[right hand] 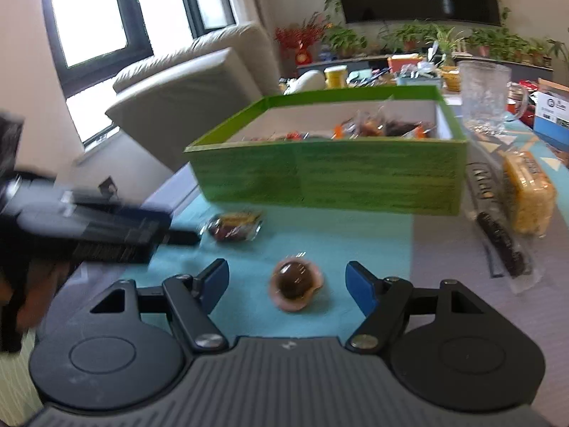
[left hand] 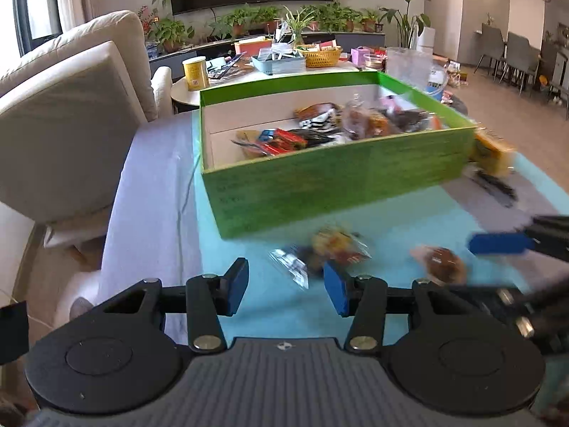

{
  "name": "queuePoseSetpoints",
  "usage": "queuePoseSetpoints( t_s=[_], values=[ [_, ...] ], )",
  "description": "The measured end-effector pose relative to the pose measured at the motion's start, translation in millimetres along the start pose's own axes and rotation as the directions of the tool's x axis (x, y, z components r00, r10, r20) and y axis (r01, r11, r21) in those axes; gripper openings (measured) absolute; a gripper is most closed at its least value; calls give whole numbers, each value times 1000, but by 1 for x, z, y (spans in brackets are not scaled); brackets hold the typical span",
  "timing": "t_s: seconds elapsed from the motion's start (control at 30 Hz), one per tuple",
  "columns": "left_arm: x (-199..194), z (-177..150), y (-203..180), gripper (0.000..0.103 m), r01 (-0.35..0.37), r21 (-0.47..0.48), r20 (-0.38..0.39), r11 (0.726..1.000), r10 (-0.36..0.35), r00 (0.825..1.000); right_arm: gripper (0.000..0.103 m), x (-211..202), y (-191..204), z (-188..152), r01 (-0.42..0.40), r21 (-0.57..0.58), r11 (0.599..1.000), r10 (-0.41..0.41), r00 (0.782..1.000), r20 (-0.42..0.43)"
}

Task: Organize snacks
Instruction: 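Grasp the clear candy packet with left tool while right grasps the chocolate ball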

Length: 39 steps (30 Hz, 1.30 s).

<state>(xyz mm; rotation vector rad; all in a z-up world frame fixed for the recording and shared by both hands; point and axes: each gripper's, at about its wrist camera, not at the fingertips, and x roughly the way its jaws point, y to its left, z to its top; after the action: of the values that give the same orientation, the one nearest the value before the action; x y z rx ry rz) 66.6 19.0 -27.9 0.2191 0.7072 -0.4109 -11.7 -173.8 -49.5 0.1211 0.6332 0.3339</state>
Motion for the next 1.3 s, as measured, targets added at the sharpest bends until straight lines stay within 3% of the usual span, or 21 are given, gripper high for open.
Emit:
queuePoseSetpoints(
  t_s=[0.3,0.63,1.0,1.1,1.3],
  values=[
    [31,16,-9,45,117,101,-2,988,-117,993,45,8,9,-5,72,-62,995,-73,997,-7],
    [17,-4,-3,48,114,-29,-35,993,-115,993,45,14,12,-7,136,-131,982,-136,991,9],
    [23,1,-12,49,70,-39,-22,997,-71,997,42,11,10,-7,139,-105,985,-138,990,12],
    [23,-1,-12,40,55,-45,-4,997,-56,998,41,10,12,-7,130,-106,986,-129,991,16],
    [8,-5,-13,40,55,-72,47,996,-52,998,41,4,6,-3,134,-83,987,-131,990,45]
  ],
)
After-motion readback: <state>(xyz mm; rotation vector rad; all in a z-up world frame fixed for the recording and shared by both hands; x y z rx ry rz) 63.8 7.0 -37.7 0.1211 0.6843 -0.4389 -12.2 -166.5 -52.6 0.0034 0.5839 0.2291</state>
